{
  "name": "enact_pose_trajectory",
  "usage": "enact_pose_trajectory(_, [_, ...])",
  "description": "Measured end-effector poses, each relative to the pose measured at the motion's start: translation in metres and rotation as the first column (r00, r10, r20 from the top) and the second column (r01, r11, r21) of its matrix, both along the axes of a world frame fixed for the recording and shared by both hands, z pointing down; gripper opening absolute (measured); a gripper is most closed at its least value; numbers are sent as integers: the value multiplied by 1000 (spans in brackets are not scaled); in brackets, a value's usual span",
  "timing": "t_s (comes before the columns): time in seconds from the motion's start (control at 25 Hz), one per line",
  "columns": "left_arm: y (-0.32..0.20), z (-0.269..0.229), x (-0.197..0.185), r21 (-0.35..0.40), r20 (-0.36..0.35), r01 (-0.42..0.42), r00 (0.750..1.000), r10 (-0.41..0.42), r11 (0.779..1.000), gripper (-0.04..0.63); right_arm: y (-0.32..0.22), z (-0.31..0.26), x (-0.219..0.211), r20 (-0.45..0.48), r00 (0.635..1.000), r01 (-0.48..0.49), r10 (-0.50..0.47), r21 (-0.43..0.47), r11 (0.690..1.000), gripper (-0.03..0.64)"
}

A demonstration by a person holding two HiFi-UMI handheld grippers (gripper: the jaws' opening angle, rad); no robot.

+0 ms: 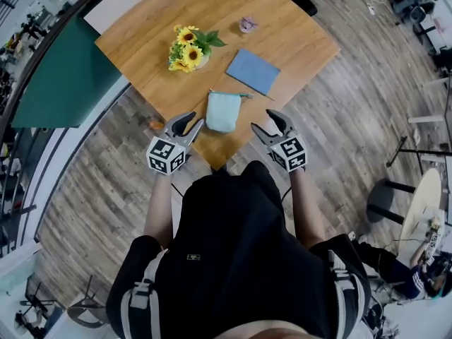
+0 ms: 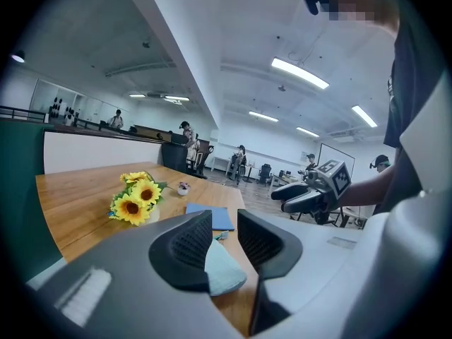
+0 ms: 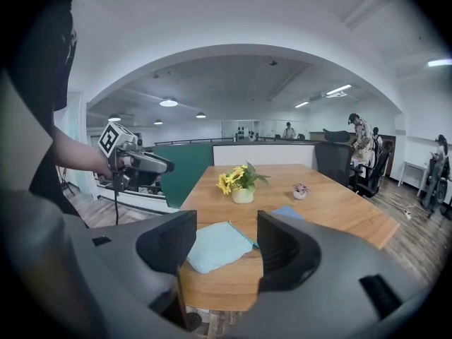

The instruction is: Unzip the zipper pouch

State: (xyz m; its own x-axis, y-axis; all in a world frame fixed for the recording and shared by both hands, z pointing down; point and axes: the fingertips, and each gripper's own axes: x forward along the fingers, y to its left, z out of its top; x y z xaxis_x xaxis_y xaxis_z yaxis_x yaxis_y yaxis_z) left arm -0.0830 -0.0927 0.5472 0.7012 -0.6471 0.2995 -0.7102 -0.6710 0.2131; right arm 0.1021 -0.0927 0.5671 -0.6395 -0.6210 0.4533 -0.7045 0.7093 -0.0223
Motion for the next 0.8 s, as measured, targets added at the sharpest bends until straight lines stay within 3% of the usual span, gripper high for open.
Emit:
enact_pose_trajectory(0.28, [-12,15,0,-43,-18,0,1000,-1,999,107,-6,9,7,-10,1000,-18,18,-19,1000,268])
enact_pose_trajectory(0.8, [-40,63,9,-164,-6,48,999,-50,985,127,-35,38,-4,-35,995,86,-88,-75,994,255])
